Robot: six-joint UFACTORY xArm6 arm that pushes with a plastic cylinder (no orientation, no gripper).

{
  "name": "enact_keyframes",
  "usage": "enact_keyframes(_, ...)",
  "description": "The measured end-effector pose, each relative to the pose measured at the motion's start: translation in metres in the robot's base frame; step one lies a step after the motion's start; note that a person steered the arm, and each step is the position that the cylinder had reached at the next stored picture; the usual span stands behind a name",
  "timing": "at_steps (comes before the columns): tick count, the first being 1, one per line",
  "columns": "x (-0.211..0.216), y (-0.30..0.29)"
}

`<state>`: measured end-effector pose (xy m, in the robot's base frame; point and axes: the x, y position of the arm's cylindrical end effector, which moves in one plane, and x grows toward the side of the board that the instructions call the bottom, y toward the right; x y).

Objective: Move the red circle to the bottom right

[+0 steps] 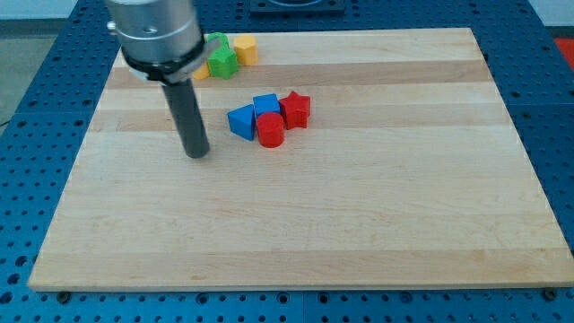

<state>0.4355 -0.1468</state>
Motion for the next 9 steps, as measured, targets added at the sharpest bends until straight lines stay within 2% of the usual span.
enact_keyframes(1,-0.035,0.003)
enact_keyframes(2,-0.039,0.013)
enact_keyframes(5,-0.036,0.185)
enact_keyframes(6,0.006,0.211)
enact_keyframes(7,-0.009,0.192)
enact_keyframes(8,0.007,0.18)
enact_keyframes(9,0.051,0.171)
